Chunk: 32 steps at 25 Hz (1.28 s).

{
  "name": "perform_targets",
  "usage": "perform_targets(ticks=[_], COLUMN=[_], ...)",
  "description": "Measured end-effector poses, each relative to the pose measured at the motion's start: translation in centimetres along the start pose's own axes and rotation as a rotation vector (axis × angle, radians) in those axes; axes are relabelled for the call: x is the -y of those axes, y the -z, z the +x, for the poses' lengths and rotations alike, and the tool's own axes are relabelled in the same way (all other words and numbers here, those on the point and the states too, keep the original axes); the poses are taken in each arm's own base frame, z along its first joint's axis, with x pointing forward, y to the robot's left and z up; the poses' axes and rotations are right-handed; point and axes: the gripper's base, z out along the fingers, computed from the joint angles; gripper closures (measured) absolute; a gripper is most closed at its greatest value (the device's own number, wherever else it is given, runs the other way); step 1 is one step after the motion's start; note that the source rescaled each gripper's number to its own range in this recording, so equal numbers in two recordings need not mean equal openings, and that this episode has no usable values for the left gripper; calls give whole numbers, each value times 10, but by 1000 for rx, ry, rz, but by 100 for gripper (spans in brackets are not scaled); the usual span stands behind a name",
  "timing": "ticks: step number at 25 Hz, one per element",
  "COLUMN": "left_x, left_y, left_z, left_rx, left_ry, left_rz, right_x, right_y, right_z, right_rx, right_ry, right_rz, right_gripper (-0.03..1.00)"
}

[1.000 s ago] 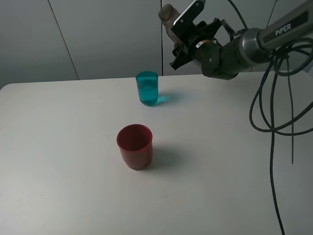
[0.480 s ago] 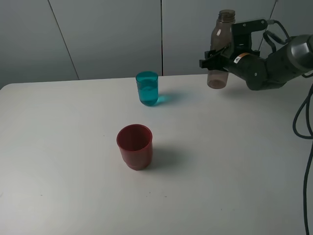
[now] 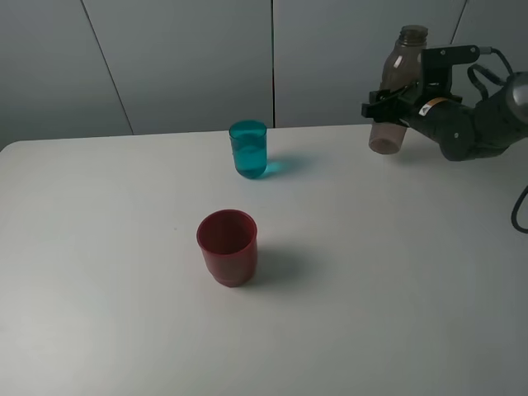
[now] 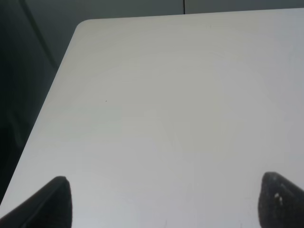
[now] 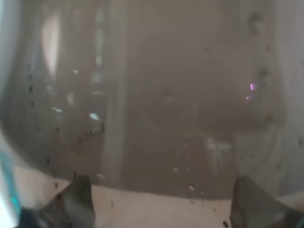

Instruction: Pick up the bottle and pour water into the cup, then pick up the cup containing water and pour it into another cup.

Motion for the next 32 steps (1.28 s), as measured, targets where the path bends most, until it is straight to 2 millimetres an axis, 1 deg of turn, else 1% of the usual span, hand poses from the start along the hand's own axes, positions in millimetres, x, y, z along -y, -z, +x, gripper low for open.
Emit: perform_targets(ticks=[2, 4, 8, 11, 14, 20, 26, 27, 28, 29, 30, 31, 32], left_x=[0, 0, 0, 0, 0, 0, 0, 0, 0, 0, 0, 0, 0], left_y=[0, 0, 0, 0, 0, 0, 0, 0, 0, 0, 0, 0, 0], left_z=[0, 0, 0, 0, 0, 0, 0, 0, 0, 0, 0, 0, 0], left_rx=[0, 0, 0, 0, 0, 0, 0, 0, 0, 0, 0, 0, 0], left_ry=[0, 0, 0, 0, 0, 0, 0, 0, 0, 0, 0, 0, 0], left_rz=[0, 0, 0, 0, 0, 0, 0, 0, 0, 0, 0, 0, 0], right_x=[-1, -2, -6, -8, -9, -9, -10, -10, -10, -10, -10, -10, -11], right_y=[-2, -3, -3, -4, -5, -8, -9, -9, -9, -9, -9, -9, -9], right_z=[8, 11, 10, 11, 17, 28, 27, 27, 28, 28, 28, 29, 29], right_rx=[-12, -19, 1, 22, 28, 8, 5, 5, 2, -5, -7, -14, -17], right_ry=[6, 21, 58, 22, 8, 48, 56, 48, 36, 24, 18, 16, 17], right_rz=[-8, -22, -66, -90, -99, -108, -111, -111, -110, -110, -112, -116, -121], right_gripper=[97, 97, 97, 97, 97, 97, 97, 91, 65, 29, 13, 4, 0])
